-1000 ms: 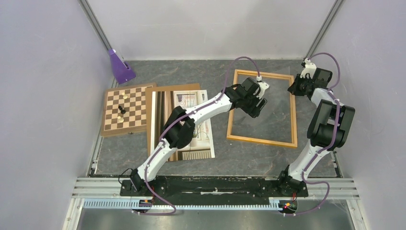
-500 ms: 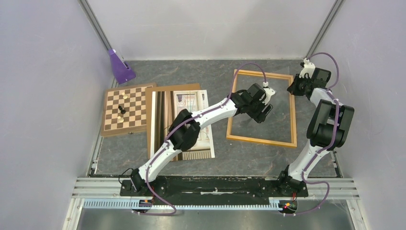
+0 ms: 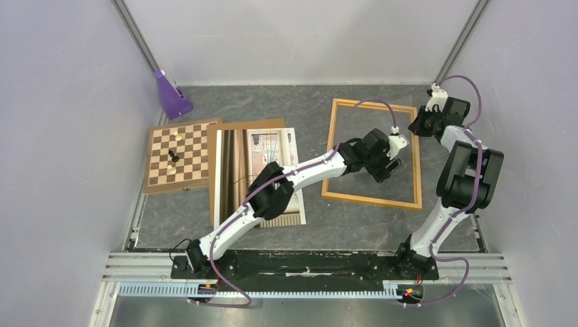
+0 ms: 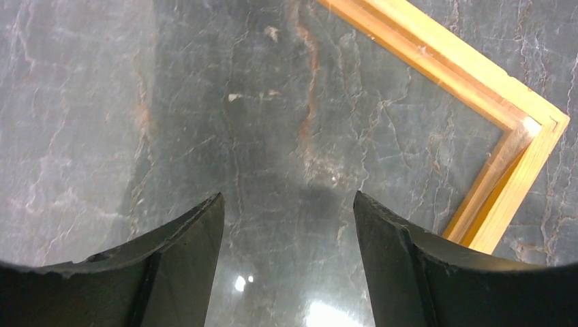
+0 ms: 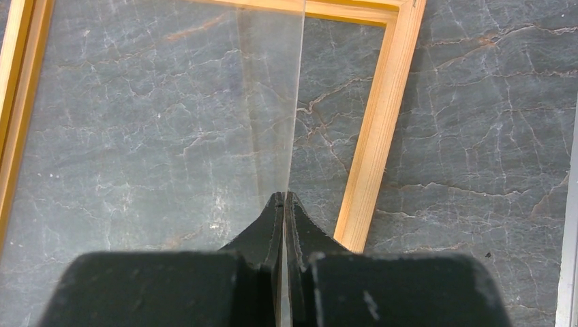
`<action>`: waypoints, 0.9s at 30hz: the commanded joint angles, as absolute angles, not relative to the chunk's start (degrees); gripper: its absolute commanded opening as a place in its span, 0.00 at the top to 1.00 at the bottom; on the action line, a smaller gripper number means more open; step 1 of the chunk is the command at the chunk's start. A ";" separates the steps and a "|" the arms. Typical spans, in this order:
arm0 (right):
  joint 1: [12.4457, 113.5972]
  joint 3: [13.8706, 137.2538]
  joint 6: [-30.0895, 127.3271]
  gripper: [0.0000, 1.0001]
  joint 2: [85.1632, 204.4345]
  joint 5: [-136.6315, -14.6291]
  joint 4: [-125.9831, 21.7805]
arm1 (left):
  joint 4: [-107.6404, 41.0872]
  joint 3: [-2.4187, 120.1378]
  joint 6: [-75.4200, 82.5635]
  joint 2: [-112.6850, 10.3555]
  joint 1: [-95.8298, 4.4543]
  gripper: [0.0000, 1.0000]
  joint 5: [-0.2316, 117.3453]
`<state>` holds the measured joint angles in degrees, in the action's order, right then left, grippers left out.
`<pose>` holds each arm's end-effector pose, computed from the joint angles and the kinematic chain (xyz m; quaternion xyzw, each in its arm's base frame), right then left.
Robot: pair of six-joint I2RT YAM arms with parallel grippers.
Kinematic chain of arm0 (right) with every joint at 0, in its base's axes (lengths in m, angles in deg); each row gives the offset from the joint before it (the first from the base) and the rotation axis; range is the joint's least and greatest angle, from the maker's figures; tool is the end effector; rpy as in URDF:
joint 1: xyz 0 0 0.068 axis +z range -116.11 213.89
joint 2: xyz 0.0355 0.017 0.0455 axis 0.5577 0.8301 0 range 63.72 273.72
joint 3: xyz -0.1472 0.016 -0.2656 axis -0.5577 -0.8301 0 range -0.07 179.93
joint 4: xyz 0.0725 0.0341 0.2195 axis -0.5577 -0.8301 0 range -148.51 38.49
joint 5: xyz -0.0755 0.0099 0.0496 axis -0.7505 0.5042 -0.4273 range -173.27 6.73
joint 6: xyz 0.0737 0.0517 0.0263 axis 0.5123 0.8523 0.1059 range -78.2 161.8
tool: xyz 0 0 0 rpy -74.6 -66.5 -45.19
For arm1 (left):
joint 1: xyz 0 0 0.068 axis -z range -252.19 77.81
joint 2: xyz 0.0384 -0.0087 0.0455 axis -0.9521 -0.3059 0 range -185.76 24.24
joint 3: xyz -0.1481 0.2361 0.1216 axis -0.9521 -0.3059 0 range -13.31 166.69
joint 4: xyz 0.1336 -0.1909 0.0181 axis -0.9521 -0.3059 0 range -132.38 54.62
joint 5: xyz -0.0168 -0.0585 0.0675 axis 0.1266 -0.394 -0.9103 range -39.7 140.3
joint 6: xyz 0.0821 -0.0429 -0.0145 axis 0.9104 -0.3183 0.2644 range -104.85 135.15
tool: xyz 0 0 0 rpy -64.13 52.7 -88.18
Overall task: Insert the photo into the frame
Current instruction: Place the photo frame item in the photo frame.
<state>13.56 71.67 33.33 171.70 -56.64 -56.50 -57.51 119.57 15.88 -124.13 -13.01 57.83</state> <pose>0.4190 -0.1150 0.2178 -0.0030 0.8914 0.1033 0.4413 0.3084 -0.5386 0.1729 0.4722 0.7613 -0.2665 0.3555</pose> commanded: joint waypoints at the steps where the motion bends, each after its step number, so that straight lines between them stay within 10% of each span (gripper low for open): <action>1: 14.12 71.56 32.84 1.00 172.75 -58.00 -54.76 | -50.90 122.98 21.51 -126.26 -12.57 0.24 55.62; 27: 14.12 71.45 32.66 0.97 174.11 -59.58 -54.92 | -53.47 125.49 16.74 -129.85 -11.62 0.22 59.82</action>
